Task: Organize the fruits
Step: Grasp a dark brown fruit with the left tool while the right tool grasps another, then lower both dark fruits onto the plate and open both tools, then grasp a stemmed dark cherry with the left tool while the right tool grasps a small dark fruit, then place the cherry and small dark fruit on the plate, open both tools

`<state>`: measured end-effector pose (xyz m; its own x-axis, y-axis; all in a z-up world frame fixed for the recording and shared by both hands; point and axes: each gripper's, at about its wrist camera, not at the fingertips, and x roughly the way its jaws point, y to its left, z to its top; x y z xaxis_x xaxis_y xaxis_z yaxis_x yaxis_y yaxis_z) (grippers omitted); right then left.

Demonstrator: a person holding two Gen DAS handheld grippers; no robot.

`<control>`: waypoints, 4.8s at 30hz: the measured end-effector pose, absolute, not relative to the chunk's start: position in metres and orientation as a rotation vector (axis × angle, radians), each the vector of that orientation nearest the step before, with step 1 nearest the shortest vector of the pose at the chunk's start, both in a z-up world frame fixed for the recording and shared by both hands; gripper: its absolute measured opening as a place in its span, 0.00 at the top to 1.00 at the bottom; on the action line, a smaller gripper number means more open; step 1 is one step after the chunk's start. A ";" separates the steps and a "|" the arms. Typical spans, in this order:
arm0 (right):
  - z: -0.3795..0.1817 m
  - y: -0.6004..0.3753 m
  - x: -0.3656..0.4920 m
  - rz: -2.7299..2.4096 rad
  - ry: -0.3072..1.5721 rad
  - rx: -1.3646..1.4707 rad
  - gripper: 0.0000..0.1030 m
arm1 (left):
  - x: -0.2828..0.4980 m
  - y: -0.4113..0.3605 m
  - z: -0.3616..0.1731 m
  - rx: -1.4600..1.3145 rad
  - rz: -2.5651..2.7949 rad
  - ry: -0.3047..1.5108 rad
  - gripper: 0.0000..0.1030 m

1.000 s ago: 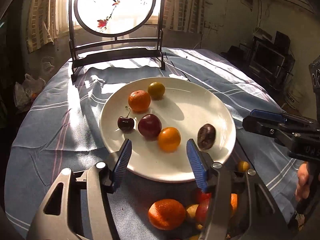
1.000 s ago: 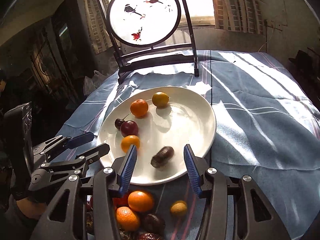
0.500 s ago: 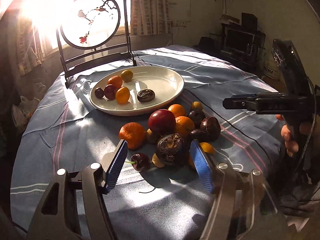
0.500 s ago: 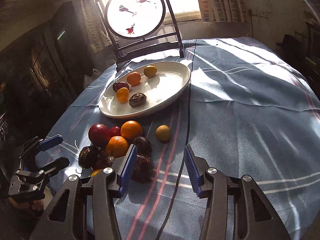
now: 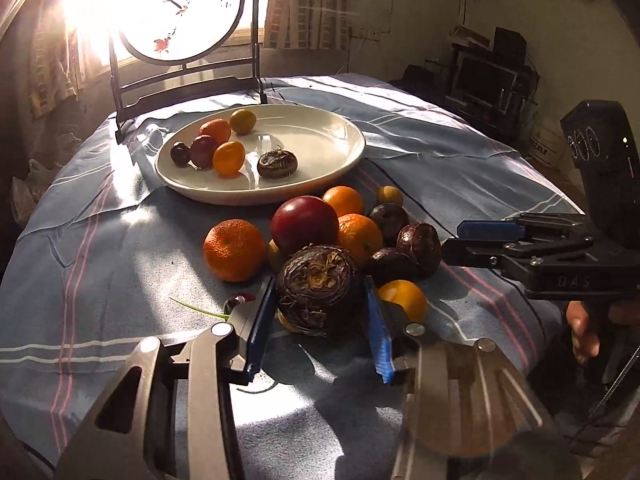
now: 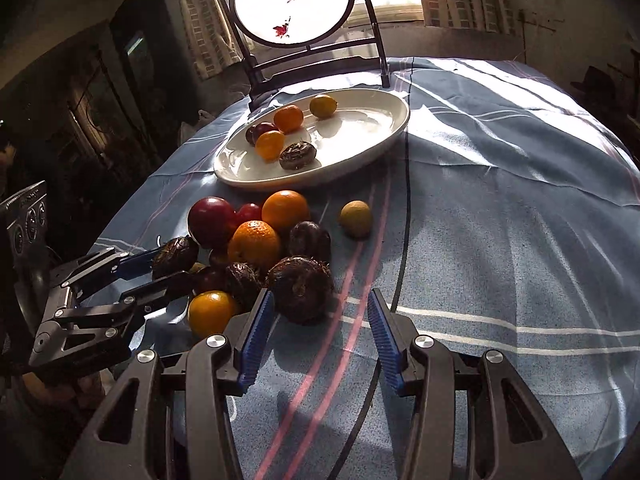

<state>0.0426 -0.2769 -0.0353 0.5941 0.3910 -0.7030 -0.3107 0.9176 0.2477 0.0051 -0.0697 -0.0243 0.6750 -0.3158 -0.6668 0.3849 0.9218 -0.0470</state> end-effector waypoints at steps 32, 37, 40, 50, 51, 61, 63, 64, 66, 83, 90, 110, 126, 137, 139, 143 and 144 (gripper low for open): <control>0.020 -0.279 0.114 0.386 0.748 0.140 0.62 | 0.077 -0.047 0.007 0.076 -0.296 0.679 0.60; 0.012 -0.258 0.162 0.359 0.808 0.122 0.61 | 0.129 -0.054 -0.002 0.079 -0.279 0.744 0.59; 0.011 -0.250 0.178 0.355 0.813 0.114 0.51 | 0.145 -0.053 -0.007 0.079 -0.251 0.767 0.55; 0.014 -0.269 0.116 0.353 0.749 0.075 0.51 | 0.073 -0.036 0.003 0.080 -0.312 0.729 0.48; 0.011 -0.274 0.106 0.354 0.751 0.083 0.51 | 0.062 -0.035 0.001 0.084 -0.322 0.729 0.48; -0.015 -0.302 0.046 0.350 0.760 0.162 0.51 | 0.008 -0.031 -0.028 0.121 -0.329 0.775 0.49; -0.017 -0.301 0.041 0.357 0.762 0.157 0.51 | 0.010 -0.034 -0.032 0.124 -0.328 0.784 0.52; -0.018 -0.299 0.039 0.360 0.765 0.152 0.51 | 0.012 -0.036 -0.035 0.128 -0.327 0.787 0.54; -0.020 -0.296 0.037 0.365 0.773 0.144 0.51 | 0.020 -0.039 -0.042 0.127 -0.318 0.801 0.60; -0.033 -0.245 0.049 0.529 0.836 0.135 0.60 | 0.007 -0.022 -0.027 0.053 -0.325 0.735 0.74; -0.042 -0.248 0.062 0.684 0.902 0.270 0.71 | 0.003 -0.019 -0.024 0.045 -0.325 0.729 0.74; -0.005 -0.265 0.046 0.598 0.756 0.194 0.85 | 0.004 -0.018 -0.018 0.036 -0.325 0.710 0.74; -0.011 -0.260 0.047 0.540 0.819 -0.063 0.50 | 0.027 -0.031 0.007 0.050 -0.350 0.662 0.73; -0.040 -0.236 0.033 0.526 0.852 -0.127 0.66 | 0.021 -0.029 -0.003 0.054 -0.332 0.680 0.73; -0.030 -0.245 0.033 0.524 0.830 -0.081 0.66 | 0.023 -0.027 -0.002 0.054 -0.327 0.678 0.73; -0.002 -0.265 0.052 0.481 0.781 -0.017 0.66 | 0.040 -0.027 0.004 0.066 -0.319 0.671 0.73; 0.005 -0.267 0.061 0.470 0.770 -0.016 0.66 | 0.047 -0.029 0.007 0.084 -0.315 0.663 0.73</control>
<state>0.0610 -0.2665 0.0048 0.6197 0.4028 -0.6736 -0.4146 0.8967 0.1548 0.0471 -0.0286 0.0068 0.7428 -0.2608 -0.6166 0.3139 0.9492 -0.0234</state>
